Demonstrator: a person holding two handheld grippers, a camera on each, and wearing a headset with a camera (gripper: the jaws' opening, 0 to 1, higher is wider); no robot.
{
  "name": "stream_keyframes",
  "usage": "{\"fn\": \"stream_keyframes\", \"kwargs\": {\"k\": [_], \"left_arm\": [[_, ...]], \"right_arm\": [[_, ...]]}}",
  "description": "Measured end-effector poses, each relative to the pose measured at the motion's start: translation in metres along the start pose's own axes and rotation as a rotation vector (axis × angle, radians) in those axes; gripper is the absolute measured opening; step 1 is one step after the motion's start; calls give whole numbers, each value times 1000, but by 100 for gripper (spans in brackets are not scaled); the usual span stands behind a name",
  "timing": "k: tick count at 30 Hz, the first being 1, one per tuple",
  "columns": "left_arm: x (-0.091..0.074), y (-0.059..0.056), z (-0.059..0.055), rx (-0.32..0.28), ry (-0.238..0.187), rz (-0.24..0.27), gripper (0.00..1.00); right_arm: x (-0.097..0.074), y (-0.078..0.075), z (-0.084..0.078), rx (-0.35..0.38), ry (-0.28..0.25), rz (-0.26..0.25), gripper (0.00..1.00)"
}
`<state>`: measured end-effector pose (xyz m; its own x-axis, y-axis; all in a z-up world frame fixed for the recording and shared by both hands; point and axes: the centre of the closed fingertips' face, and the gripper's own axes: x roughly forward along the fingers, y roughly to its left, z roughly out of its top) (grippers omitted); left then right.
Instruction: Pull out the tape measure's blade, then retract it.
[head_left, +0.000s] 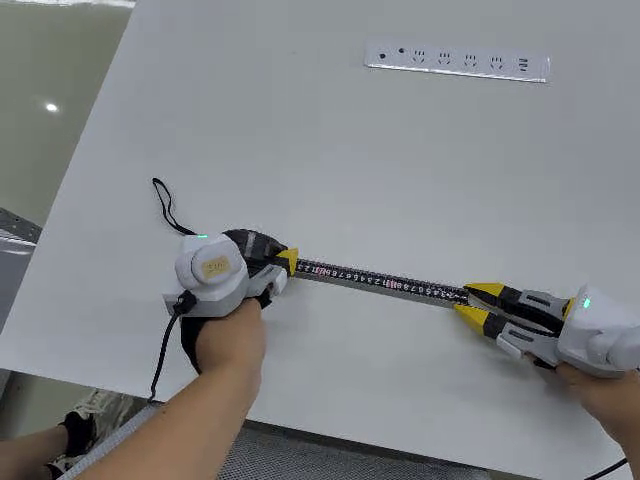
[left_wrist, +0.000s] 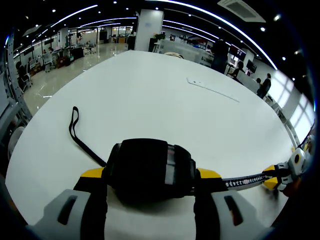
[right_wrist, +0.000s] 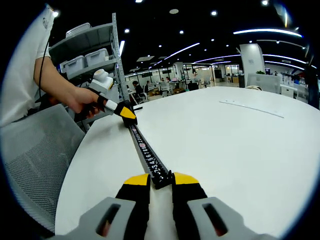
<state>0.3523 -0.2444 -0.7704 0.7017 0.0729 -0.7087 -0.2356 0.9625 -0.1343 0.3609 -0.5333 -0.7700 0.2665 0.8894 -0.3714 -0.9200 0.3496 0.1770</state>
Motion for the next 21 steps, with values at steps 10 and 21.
{"fn": "stream_keyframes", "kwargs": {"k": [10, 21], "left_arm": [[0, 0, 0, -1, -1, 4, 67], [-1, 0, -1, 1, 3, 3, 66]], "right_arm": [[0, 0, 0, -1, -4, -1, 16], [6, 6, 1, -6, -2, 27, 15]]}}
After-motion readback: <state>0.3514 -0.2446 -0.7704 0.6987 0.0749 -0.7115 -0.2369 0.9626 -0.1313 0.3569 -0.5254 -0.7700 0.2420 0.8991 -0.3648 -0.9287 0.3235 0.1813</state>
